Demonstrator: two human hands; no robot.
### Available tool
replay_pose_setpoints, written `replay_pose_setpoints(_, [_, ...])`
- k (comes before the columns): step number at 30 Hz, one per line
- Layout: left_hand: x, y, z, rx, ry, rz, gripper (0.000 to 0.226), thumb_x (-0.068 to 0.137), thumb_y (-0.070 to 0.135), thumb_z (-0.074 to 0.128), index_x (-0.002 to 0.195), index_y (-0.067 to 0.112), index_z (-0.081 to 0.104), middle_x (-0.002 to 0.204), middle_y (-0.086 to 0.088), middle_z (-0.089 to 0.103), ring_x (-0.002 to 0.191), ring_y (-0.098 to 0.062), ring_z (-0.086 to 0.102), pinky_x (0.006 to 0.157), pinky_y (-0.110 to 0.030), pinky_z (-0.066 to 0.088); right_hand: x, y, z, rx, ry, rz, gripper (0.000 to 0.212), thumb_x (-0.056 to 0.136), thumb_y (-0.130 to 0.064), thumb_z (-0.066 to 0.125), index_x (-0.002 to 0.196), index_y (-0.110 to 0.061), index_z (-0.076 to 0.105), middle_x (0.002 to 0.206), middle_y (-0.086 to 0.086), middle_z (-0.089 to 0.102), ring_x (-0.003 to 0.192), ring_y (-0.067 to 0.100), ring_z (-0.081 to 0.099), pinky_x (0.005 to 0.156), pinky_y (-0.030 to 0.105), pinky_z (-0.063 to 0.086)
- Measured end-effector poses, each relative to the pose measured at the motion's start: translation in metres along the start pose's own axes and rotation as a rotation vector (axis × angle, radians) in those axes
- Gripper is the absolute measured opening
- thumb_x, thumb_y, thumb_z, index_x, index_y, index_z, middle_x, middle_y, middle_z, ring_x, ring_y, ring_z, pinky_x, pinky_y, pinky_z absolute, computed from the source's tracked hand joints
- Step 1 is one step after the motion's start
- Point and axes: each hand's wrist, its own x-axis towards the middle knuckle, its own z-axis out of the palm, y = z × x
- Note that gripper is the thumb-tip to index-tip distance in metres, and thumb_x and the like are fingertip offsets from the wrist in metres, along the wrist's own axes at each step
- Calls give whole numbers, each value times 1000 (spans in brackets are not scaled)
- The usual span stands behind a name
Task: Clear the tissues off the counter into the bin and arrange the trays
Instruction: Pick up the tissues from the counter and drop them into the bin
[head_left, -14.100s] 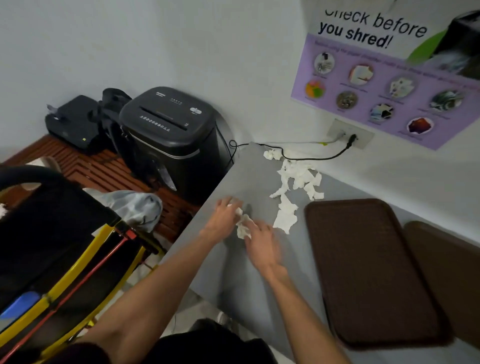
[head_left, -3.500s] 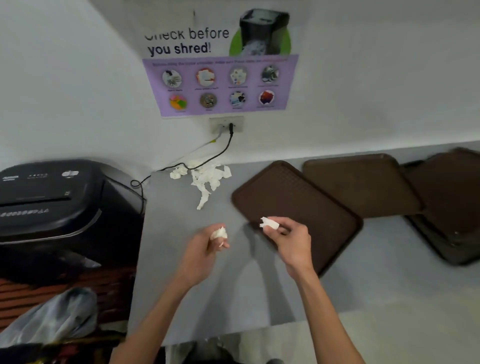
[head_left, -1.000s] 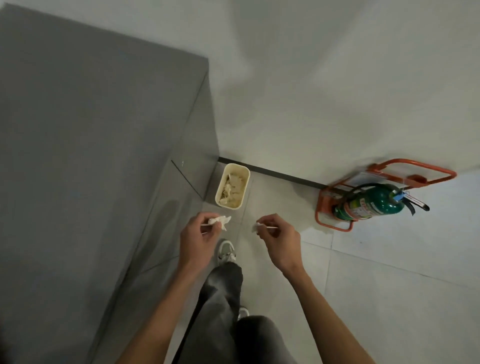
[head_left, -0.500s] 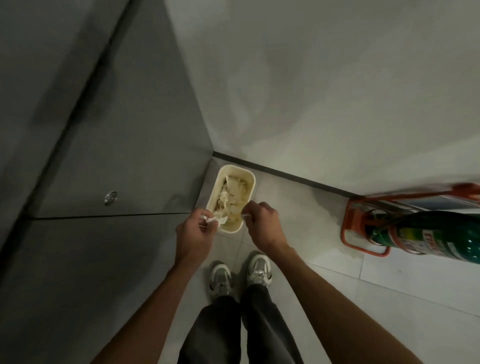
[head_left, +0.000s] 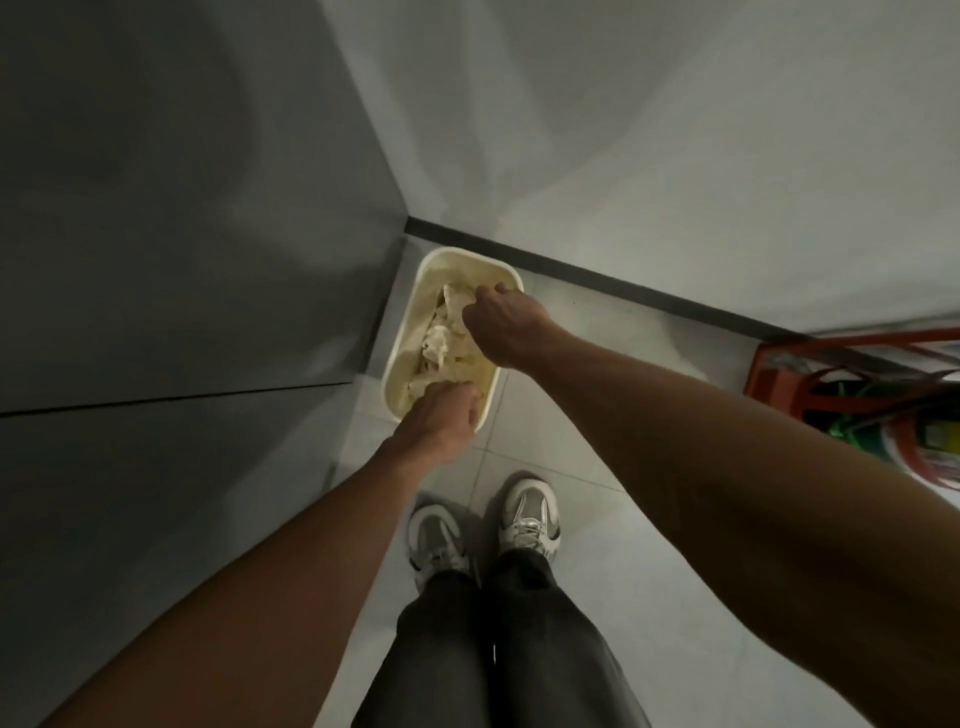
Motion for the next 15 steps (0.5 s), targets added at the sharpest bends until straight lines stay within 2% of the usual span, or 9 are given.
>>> replay_pose_setpoints(2, [-8,0,0,65,-64,-5,21,100,17,50,80,23,46,87,-3,58,74,-14,54,55,-29,36,-6,-3,-3,-9,16,-5,28,106,-18,58,132,-12,65,127,15,62,116,34,64,88,45,57])
replay_pose_setpoints(3, [-15,1,-5,77,-61,-17,17,101,18,49,84,22,48,87,-2,57,79,-20,59,58,-32,42,-12,-6,-9,-4,27,-4,28,105,-18,59,132,-12,65,127,14,63,115,33,65,88,45,57])
replay_pose_setpoints(4, [-23,1,-13,91,-54,-26,11,101,21,48,91,21,53,92,-3,59,85,-25,62,63,-37,49,-20,-9,-16,4,47,-2,30,104,-20,61,133,-12,64,127,13,63,115,33,66,89,44,57])
replay_pose_setpoints(6, [-46,4,-34,129,-17,-31,22,103,29,45,116,20,59,111,-7,65,98,-29,65,75,-42,55,-40,-17,-33,17,97,1,37,101,-21,65,136,-12,62,128,13,64,113,32,67,93,44,56])
replay_pose_setpoints(9, [-94,14,-76,134,39,-68,38,106,34,43,141,22,51,133,-7,61,119,-30,61,89,-45,55,-81,-33,-71,65,137,40,40,100,-17,62,139,-13,60,131,13,66,113,31,68,98,47,56])
replay_pose_setpoints(12, [-155,28,-120,31,148,-92,43,108,34,43,150,23,44,145,-6,54,130,-28,54,100,-45,51,-130,-55,-126,130,184,76,44,98,-15,61,142,-14,60,139,15,64,121,35,66,103,49,56])
replay_pose_setpoints(15, [-219,41,-153,-72,287,-70,44,108,35,44,149,20,44,147,-6,53,132,-26,51,101,-44,50,-183,-77,-177,183,255,89,46,99,-17,59,145,-16,59,145,13,62,128,36,62,106,49,53])
